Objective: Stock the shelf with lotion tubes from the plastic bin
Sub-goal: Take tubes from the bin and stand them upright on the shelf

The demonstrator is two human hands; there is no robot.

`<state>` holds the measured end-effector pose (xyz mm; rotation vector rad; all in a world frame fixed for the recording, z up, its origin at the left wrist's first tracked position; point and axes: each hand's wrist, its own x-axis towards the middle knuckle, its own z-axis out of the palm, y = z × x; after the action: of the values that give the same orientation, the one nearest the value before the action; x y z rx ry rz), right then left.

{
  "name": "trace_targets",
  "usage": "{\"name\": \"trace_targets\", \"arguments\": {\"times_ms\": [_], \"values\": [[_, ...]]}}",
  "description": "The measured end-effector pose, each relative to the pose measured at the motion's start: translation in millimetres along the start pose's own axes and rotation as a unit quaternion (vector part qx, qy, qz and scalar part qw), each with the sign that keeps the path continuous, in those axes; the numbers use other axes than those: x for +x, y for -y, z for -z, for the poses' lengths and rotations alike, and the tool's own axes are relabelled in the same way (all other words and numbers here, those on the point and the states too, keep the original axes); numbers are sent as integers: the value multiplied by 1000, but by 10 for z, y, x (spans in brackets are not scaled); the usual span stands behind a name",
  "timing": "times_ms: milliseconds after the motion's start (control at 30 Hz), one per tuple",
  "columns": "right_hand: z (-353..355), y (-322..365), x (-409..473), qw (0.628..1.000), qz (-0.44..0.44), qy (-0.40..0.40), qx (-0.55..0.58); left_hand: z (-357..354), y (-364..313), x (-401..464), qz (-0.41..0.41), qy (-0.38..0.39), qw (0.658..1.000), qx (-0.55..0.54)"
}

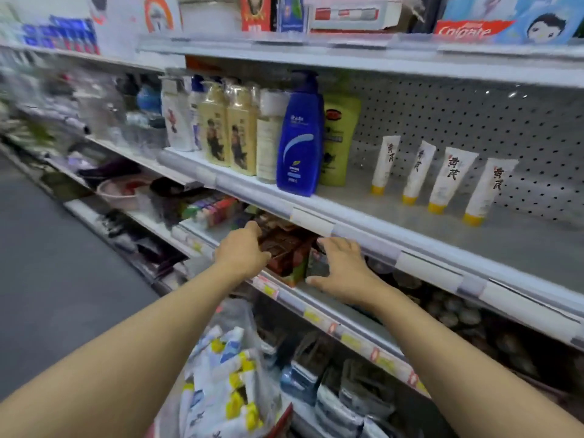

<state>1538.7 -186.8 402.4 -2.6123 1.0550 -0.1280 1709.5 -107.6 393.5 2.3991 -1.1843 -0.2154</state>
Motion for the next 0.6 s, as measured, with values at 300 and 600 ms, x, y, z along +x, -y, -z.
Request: {"name": "trace_targets", "arguments": {"times_ms": [300,600], "values": [[-1095,511,238,992,59,106,-30,-302,1250,-380,117,62,990,39],[-2216,564,696,967,69,245,-17,-1029,2187,-497,249,143,957,27]]}}
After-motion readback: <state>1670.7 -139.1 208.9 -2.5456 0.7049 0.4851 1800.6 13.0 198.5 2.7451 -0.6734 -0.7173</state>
